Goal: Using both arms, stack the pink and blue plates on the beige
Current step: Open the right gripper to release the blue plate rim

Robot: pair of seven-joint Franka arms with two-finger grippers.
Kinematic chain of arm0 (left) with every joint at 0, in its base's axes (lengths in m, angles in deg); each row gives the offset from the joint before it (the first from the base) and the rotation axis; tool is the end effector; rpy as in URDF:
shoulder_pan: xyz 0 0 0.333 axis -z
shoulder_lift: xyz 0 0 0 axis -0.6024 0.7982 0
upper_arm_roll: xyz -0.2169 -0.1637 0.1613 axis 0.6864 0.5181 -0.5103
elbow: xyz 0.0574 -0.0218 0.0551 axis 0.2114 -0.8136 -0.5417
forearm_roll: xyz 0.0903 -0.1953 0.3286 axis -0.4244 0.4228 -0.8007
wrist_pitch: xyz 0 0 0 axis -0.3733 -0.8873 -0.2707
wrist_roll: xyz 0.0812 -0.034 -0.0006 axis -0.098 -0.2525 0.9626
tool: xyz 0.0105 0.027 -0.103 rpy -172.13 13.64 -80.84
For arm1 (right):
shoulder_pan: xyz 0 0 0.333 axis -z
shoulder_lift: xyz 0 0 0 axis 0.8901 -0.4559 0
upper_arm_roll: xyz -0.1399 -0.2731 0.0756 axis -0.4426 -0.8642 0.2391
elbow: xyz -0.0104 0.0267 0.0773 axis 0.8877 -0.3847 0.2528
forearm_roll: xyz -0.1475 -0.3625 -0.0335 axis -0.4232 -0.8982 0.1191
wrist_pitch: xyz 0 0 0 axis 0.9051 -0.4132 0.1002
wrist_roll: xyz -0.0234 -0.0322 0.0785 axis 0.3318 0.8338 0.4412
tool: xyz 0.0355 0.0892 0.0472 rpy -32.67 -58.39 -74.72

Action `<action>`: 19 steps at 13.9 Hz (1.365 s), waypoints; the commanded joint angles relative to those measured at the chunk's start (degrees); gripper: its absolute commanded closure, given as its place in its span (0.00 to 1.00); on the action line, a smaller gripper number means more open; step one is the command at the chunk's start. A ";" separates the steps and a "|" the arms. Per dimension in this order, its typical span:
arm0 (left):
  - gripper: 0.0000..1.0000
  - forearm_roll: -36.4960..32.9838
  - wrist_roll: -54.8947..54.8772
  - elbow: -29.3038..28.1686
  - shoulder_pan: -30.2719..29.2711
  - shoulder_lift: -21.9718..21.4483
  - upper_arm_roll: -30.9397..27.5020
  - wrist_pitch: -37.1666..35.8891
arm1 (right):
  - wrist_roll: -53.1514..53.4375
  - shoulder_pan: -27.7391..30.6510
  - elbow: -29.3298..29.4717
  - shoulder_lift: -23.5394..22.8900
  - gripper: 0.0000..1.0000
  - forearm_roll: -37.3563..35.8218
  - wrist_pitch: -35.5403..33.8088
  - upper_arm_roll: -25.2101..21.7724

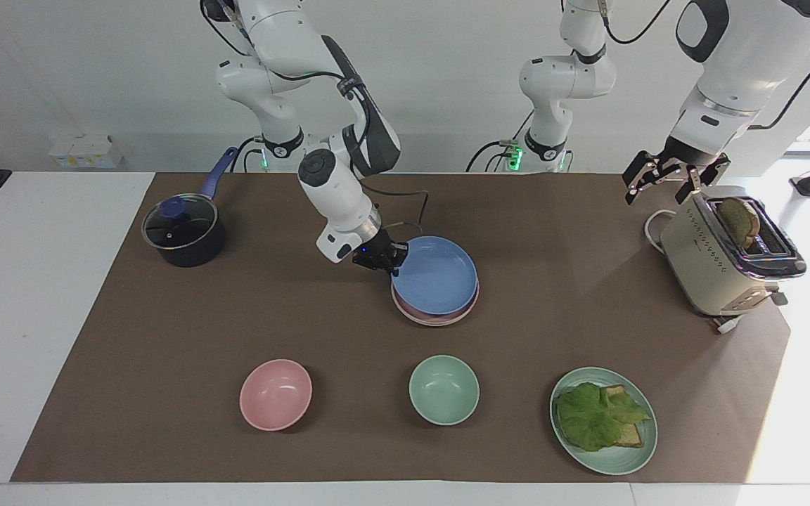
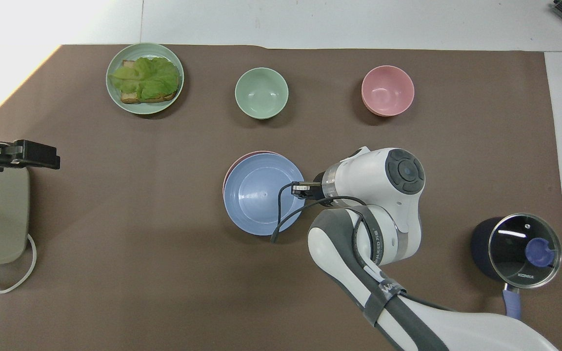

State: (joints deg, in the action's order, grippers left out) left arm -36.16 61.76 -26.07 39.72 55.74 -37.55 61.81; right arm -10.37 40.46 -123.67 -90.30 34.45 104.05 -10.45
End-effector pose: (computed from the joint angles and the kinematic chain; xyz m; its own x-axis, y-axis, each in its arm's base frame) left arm 0.5408 -0.0427 0.6136 0.9990 -0.0223 0.0380 -0.0235 -0.9993 0.0296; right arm 0.5361 0.2759 0.3374 0.9955 -0.0892 -0.0312 -0.0945 -0.9326 -0.3482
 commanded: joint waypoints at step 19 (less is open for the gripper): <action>0.00 -0.98 0.17 0.44 0.13 -0.03 -0.08 -0.87 | 1.23 5.18 1.30 3.85 0.00 -1.76 2.67 -0.68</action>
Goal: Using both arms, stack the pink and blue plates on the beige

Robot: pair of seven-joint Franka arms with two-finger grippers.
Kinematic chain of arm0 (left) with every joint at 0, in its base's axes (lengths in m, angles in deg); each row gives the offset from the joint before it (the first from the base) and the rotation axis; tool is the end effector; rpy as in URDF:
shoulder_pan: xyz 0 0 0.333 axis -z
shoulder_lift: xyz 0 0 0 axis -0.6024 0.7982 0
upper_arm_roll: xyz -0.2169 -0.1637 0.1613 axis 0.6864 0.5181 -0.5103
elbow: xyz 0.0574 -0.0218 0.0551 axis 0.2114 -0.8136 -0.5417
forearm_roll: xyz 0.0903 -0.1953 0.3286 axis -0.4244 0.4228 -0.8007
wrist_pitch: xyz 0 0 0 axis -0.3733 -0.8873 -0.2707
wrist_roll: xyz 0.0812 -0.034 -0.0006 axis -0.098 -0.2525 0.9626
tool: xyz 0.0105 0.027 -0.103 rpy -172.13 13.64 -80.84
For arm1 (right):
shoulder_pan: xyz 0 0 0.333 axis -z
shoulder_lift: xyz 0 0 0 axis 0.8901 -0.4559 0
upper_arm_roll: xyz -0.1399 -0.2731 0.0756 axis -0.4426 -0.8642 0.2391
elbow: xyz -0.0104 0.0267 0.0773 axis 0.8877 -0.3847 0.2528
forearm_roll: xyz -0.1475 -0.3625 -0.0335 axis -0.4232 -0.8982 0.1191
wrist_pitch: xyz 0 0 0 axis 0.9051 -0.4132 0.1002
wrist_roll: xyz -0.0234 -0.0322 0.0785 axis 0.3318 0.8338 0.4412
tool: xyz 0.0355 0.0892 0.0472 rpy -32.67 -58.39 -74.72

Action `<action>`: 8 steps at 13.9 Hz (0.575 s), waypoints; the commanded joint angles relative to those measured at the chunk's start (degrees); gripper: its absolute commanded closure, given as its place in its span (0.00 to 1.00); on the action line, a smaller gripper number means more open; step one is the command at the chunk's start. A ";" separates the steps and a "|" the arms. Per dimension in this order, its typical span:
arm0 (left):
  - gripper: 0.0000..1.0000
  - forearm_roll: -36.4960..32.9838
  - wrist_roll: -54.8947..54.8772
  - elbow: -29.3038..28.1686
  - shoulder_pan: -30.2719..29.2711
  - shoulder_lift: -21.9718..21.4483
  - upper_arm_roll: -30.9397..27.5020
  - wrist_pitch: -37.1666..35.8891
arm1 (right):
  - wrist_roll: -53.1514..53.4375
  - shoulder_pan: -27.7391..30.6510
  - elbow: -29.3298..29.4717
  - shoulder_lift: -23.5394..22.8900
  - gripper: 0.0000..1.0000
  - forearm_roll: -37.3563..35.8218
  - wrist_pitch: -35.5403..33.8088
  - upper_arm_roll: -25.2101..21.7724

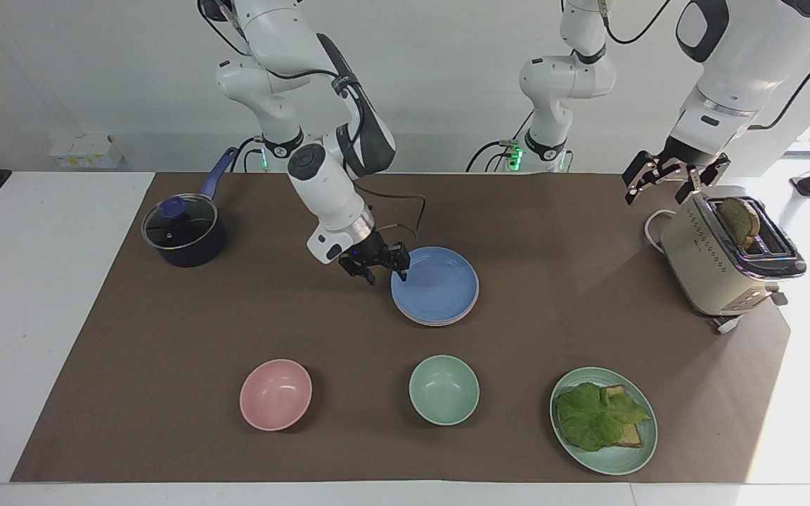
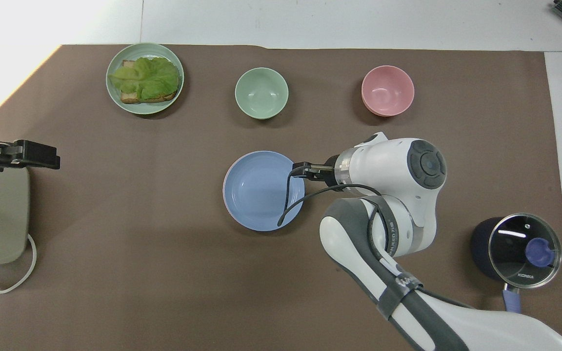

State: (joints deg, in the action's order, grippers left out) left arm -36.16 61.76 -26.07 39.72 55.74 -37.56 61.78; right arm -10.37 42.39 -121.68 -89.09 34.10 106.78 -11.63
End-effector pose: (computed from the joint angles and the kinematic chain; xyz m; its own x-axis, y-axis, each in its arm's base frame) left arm 0.5408 -0.0426 0.6135 0.9991 -0.0222 0.0375 -0.0233 -0.9993 0.0296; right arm 0.5630 0.2491 0.3703 0.9856 -0.1560 0.0645 -0.1205 -0.9179 -0.3780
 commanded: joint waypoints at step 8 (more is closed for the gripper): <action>0.00 -0.98 0.17 0.44 0.13 -0.03 -0.08 -0.85 | -2.73 18.71 3.07 15.29 0.00 -17.89 -19.96 0.40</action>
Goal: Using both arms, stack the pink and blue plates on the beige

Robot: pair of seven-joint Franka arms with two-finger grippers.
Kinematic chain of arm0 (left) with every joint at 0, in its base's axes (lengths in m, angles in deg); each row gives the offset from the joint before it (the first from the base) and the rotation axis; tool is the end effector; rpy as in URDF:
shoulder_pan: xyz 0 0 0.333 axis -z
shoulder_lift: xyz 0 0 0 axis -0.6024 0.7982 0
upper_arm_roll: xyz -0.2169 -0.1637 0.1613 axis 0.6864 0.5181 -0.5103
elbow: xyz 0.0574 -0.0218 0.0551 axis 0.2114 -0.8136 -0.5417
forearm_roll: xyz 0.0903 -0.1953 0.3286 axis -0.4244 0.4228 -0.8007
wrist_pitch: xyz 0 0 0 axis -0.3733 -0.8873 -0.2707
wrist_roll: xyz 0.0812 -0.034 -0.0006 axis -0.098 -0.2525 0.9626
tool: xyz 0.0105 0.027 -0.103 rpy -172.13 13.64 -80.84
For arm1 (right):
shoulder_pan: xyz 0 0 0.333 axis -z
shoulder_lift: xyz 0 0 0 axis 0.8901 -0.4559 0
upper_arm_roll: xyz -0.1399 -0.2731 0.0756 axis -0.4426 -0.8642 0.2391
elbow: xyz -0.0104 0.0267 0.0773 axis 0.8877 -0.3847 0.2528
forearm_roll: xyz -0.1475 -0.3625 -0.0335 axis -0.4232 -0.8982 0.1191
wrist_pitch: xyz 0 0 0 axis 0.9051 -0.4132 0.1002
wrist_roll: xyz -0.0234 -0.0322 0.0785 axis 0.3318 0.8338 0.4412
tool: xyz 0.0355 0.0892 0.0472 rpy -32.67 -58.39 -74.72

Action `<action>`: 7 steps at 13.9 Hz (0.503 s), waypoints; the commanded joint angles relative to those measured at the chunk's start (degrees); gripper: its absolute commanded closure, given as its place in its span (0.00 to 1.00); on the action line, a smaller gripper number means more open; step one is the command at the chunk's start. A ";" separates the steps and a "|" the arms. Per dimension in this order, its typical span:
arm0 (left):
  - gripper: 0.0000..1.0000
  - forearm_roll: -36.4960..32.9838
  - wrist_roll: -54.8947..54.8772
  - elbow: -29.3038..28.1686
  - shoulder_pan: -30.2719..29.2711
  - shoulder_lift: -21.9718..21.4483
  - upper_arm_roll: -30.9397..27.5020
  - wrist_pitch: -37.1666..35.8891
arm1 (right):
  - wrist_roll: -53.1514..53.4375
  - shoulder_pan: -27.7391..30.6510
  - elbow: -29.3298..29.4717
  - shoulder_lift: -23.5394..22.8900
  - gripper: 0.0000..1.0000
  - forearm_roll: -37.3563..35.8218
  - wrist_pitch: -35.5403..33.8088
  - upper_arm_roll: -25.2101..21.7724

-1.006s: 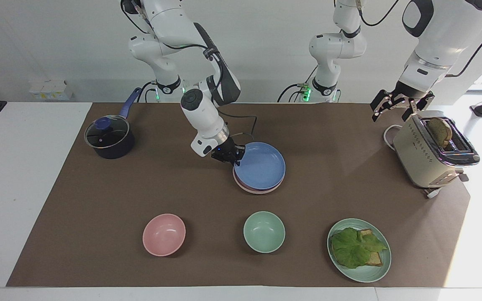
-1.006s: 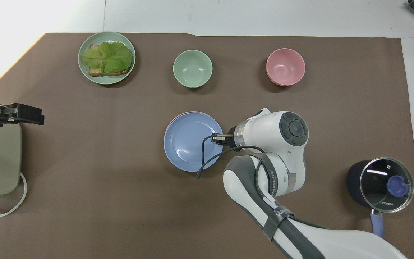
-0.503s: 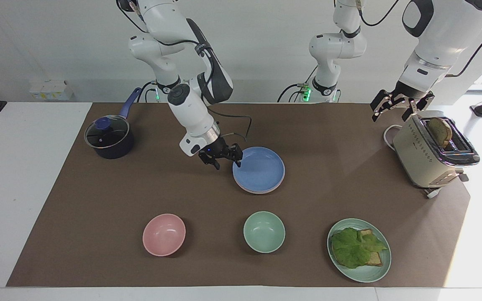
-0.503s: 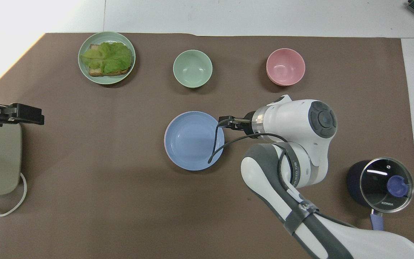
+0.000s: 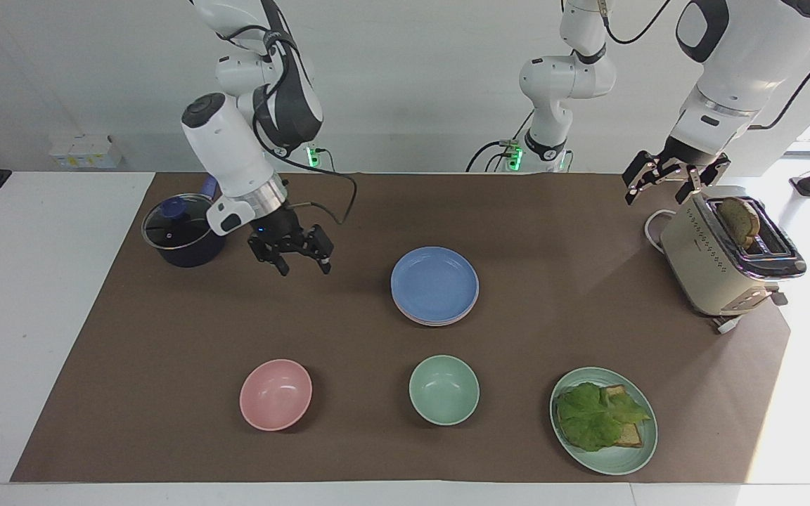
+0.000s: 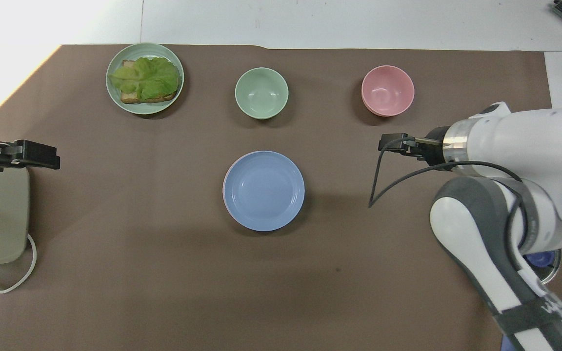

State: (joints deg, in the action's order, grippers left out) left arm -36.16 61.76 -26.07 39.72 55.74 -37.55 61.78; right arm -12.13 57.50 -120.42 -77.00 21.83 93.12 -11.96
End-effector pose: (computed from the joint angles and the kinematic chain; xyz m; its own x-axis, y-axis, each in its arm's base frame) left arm 0.5408 -0.0427 0.6135 0.9990 -0.0223 0.0375 -0.0235 -0.9993 0.0295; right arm 0.5731 0.0933 0.4819 0.9680 -0.2014 0.1498 -0.1614 -0.9565 -0.2430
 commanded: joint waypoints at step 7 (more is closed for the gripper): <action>0.00 -0.98 0.17 0.44 0.13 -0.03 -0.08 -0.85 | -2.11 9.34 19.82 2.51 0.00 -14.19 -29.17 0.82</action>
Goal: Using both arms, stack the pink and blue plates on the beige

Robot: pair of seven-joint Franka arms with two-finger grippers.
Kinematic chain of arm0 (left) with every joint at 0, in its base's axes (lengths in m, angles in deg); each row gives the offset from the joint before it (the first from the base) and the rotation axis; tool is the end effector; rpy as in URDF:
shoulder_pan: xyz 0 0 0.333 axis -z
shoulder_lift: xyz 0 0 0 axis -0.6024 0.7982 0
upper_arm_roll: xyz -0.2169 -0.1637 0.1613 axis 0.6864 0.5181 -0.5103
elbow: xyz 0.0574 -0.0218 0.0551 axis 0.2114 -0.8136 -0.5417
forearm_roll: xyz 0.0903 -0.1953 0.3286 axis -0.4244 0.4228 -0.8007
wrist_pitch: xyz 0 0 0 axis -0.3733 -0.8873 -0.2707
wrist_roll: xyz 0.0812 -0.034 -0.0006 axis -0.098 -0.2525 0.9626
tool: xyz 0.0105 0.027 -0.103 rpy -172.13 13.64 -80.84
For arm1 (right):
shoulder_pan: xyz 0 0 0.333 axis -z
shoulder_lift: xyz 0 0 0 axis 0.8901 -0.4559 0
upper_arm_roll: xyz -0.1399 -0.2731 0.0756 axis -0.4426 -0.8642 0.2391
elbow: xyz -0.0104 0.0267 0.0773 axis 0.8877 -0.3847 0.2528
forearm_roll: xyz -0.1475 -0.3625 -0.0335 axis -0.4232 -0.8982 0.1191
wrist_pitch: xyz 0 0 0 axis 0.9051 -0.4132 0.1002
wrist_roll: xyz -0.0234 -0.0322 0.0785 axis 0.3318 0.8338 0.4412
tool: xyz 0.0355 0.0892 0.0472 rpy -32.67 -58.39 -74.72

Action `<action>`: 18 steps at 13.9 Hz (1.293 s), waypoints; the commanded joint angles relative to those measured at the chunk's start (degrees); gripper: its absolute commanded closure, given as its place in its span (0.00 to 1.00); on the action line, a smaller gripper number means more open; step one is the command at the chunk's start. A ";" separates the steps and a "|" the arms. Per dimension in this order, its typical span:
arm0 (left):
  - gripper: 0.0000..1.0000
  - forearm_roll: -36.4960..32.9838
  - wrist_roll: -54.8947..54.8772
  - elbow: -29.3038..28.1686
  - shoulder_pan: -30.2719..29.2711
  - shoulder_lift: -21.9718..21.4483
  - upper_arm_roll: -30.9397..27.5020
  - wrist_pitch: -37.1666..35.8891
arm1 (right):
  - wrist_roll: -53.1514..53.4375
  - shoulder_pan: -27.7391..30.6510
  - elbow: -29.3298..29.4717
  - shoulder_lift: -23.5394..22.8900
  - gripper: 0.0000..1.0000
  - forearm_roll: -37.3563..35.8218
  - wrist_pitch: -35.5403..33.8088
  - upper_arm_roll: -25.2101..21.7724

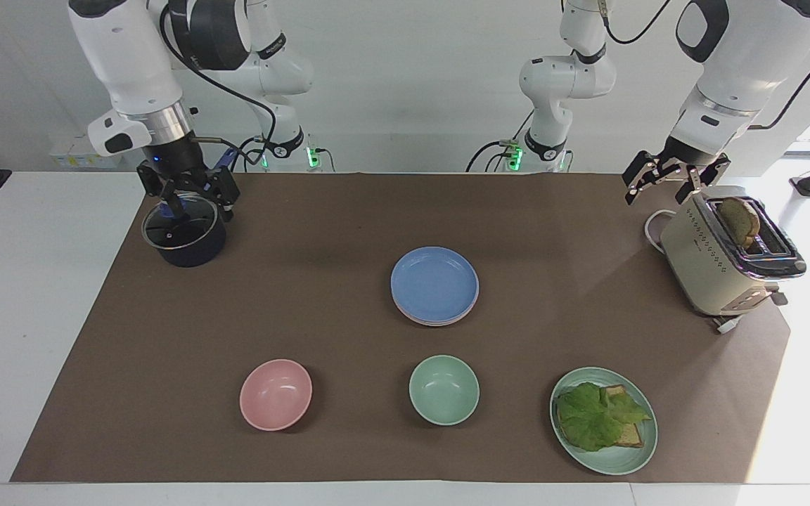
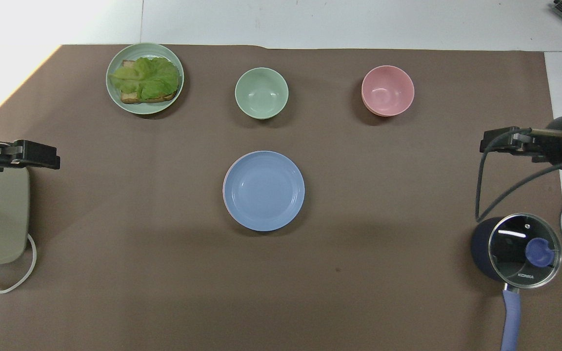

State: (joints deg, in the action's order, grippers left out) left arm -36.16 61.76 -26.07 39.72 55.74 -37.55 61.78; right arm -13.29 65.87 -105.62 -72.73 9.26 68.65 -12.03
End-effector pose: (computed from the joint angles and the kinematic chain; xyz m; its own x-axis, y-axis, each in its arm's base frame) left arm 0.5408 -0.0427 0.6135 0.9990 -0.0223 0.0375 -0.0235 -0.9993 0.0295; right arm 0.5534 0.0019 0.6068 0.9730 -0.1989 0.1173 -0.1972 -0.9800 -0.0260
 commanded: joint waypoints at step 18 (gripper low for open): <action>0.00 -0.98 0.17 0.44 0.13 -0.03 -0.08 -0.85 | -1.48 -3.34 6.01 1.22 0.00 -0.57 -16.25 0.55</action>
State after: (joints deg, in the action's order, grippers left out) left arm -36.16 61.76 -26.07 39.72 55.74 -37.55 61.77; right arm -13.50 62.86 -97.51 -73.22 9.01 52.27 -11.03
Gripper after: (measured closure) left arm 0.000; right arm 0.000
